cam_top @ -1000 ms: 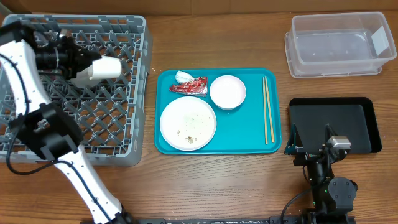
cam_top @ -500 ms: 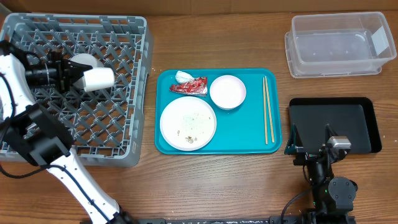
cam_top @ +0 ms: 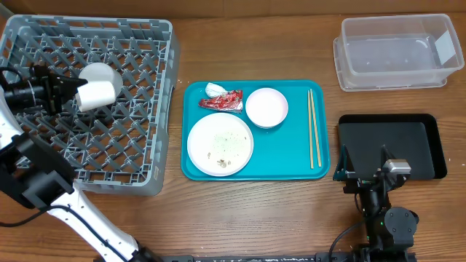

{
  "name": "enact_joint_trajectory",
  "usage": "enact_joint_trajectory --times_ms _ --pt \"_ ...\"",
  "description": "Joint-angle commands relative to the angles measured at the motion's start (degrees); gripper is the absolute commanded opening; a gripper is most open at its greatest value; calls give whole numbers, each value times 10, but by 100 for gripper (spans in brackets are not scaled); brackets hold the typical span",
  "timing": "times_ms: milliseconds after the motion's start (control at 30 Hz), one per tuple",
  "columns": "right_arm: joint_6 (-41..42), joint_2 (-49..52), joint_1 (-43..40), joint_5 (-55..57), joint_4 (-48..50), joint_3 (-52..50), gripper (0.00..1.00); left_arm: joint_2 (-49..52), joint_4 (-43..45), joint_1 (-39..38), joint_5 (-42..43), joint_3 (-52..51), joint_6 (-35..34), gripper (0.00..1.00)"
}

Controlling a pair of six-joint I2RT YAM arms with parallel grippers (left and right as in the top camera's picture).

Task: Sort waste into correct bins and load items into the dishwasher
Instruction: 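Carry the white cup to the rack and lower it upside down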

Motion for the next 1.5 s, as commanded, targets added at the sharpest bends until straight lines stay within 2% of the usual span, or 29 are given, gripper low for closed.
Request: enact_joint_trajectory --times_ms 0,267,533,700,1133,1300,1467 --pt "-4 -6 2 6 3 -6 100 -52 -2 -4 1 -50 13 4" --pt "-4 -6 2 6 3 -6 100 -77 10 11 -3 -120 108 4" --pt "-4 -6 2 6 3 -6 100 -75 92 6 0 -175 126 4" --pt "-4 -6 2 6 3 -6 100 -75 101 -3 86 -202 188 4" --pt "-4 -6 2 6 3 -6 100 -75 142 -23 96 -244 171 4" --pt "-4 -6 2 6 3 -6 100 -75 145 -13 34 -244 130 4" --pt "-4 -6 2 6 3 -6 100 -75 148 -12 -9 -244 129 4"
